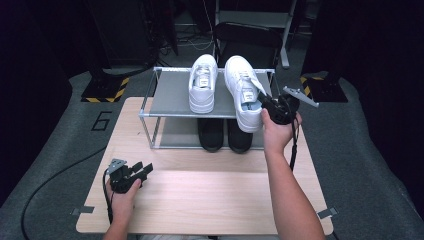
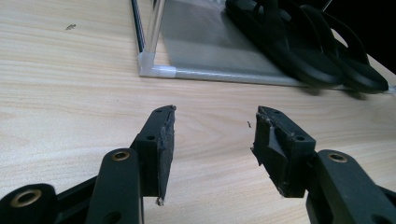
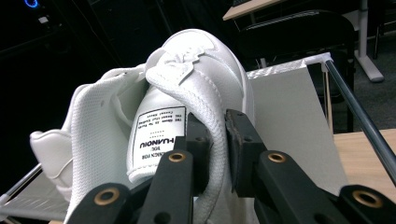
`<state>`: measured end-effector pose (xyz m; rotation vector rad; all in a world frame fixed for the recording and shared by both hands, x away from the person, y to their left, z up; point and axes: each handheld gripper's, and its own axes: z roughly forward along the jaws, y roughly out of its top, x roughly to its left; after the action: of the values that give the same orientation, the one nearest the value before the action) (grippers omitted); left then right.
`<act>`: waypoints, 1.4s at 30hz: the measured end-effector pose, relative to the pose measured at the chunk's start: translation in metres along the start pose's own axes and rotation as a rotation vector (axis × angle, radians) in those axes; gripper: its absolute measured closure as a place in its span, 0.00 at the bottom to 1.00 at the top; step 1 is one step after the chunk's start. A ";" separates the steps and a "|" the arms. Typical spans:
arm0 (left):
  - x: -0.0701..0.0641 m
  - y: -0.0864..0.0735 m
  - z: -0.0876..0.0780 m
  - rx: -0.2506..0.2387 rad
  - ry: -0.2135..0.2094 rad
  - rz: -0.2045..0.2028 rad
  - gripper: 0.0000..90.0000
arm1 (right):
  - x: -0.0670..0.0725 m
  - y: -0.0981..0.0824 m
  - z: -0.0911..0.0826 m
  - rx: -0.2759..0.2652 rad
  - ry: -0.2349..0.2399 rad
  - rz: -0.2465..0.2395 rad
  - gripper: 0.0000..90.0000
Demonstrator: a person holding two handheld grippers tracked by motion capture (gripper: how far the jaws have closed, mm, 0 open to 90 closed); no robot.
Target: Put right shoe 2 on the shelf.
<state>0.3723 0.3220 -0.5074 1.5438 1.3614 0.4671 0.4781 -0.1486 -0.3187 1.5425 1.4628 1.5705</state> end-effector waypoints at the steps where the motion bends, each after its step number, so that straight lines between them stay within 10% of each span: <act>1: 0.000 0.000 0.000 0.000 0.001 0.000 0.53 | 0.001 0.001 0.004 0.006 -0.005 0.003 0.89; 42: 0.011 -0.001 -0.004 -0.018 0.011 -0.026 0.53 | 0.005 0.023 0.077 0.079 -0.096 0.082 0.87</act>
<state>0.3723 0.3336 -0.5097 1.5091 1.3807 0.4705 0.5545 -0.1253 -0.3127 1.7182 1.4409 1.4786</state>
